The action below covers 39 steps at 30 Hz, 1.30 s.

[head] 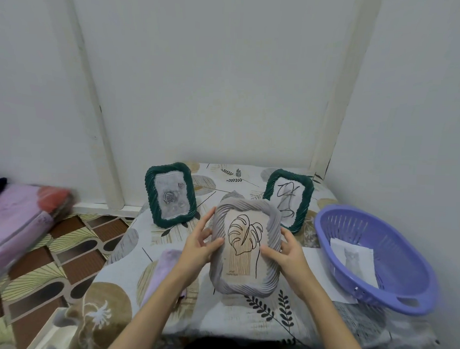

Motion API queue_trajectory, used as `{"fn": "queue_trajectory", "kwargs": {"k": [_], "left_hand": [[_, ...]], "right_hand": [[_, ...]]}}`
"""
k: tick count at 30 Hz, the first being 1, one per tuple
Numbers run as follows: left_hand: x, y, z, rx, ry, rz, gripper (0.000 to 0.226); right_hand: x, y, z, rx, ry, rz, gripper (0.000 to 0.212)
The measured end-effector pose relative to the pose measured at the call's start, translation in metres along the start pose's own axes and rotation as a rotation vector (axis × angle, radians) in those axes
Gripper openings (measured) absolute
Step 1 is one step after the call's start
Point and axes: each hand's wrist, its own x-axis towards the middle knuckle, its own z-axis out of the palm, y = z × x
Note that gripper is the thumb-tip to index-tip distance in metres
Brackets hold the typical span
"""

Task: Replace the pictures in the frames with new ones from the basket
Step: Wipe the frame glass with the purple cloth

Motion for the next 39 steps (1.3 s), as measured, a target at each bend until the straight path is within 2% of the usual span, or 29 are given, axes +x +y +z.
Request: {"fn": "queue_trajectory", "kwargs": {"k": [7,13,21,29,34,39], "left_hand": [[0.005,0.000,-0.005,-0.005,-0.010,-0.004,0.064],[0.022,-0.009,-0.012,-0.029,0.004,0.007,0.065],[0.115,-0.015,-0.027,0.049,0.097,0.084,0.065],[0.214,-0.029,-0.044,0.120,0.189,0.112,0.066],[0.234,-0.045,-0.048,0.114,0.198,0.112,0.068],[0.237,-0.052,-0.047,0.124,0.204,0.128,0.065]], "right_hand": [[0.014,-0.006,0.006,-0.013,-0.052,-0.037,0.062],[0.038,0.001,0.006,0.024,-0.047,-0.099,0.074],[0.137,0.003,0.015,0.012,-0.003,-0.199,0.084],[0.239,0.017,0.028,-0.022,0.079,-0.187,0.080],[0.265,0.025,0.025,-0.042,0.099,-0.204,0.081],[0.270,0.032,0.023,-0.052,0.132,-0.156,0.073]]}}
